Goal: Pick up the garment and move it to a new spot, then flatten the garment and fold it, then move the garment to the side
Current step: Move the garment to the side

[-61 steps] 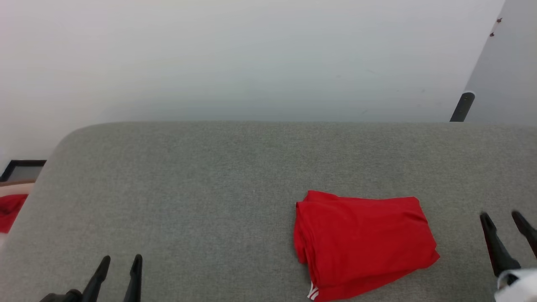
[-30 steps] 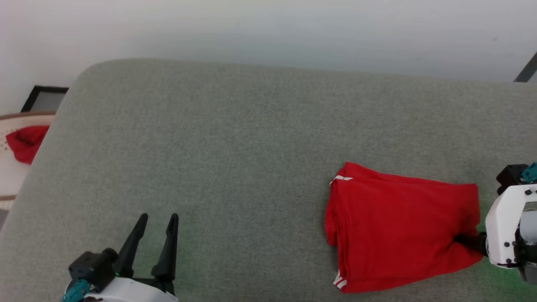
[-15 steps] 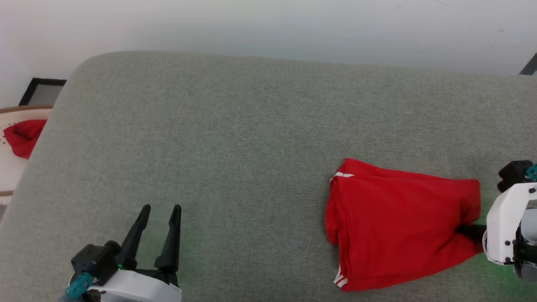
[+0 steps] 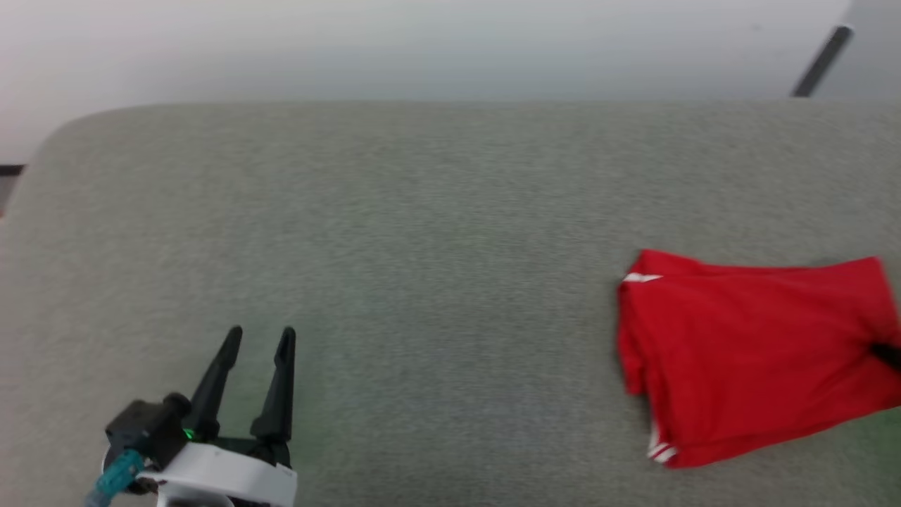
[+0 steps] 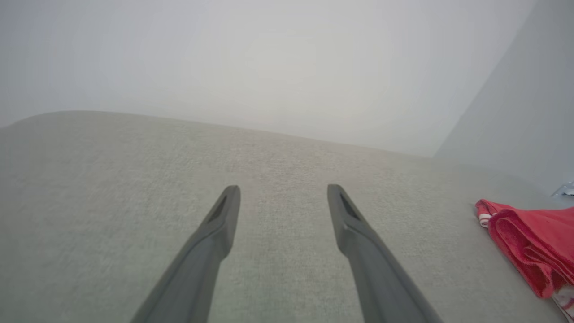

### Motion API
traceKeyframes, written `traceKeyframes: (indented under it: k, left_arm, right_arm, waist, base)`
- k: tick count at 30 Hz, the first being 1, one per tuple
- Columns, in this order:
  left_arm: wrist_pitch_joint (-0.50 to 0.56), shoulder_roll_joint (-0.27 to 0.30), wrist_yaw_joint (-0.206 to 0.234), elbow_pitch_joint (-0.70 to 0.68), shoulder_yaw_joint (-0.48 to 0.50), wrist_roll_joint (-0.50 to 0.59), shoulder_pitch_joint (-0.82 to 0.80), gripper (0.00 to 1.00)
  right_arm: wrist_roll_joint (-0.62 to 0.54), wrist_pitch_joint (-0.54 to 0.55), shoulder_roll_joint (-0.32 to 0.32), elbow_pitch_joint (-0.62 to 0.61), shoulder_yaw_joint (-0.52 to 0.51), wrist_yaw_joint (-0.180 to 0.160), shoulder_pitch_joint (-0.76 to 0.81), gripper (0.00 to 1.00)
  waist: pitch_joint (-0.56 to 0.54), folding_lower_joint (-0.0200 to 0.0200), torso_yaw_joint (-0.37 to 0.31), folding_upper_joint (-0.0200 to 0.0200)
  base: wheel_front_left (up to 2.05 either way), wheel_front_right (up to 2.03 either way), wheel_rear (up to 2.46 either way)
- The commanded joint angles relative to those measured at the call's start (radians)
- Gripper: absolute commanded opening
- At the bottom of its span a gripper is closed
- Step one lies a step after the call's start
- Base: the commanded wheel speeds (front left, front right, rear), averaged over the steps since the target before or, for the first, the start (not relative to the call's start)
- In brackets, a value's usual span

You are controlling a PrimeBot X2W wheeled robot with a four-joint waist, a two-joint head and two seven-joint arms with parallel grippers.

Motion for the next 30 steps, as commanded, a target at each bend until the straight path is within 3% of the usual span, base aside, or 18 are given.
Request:
traceKeyframes:
  k: [1, 7, 15, 30]
  left_arm:
    - [0.001, 0.005, -0.005, -0.003, 0.001, 0.012, -0.015, 1.00]
    - [0.001, 0.030, -0.005, -0.024, -0.012, 0.018, -0.066, 1.00]
    - [0.039, 0.075, -0.006, -0.062, -0.045, 0.030, -0.166, 1.00]
    - [0.089, 0.131, 0.002, -0.128, -0.052, 0.039, -0.229, 1.00]
  right_arm:
    - [0.004, -0.005, -0.004, 0.000, -0.013, 0.000, 0.008, 0.00]
    - [-0.020, -0.062, -0.028, 0.035, -0.106, 0.000, -0.002, 0.00]
    - [-0.084, -0.165, -0.018, 0.144, -0.120, 0.000, -0.114, 0.00]
    - [-0.255, -0.394, 0.002, 0.443, -0.038, -0.001, -0.341, 0.00]
  waist:
    - [0.016, 0.0000, -0.052, 0.0000]
    - [0.063, 0.0000, -0.142, 0.0000]
    - [0.136, 0.0000, -0.228, 0.0000]
    - [0.212, 0.0000, -0.264, 0.0000]
  base:
    - [0.00, 0.00, 0.00]
    - [0.00, 0.00, 0.00]
    - [0.00, 0.00, 0.00]
    - [0.00, 0.00, 0.00]
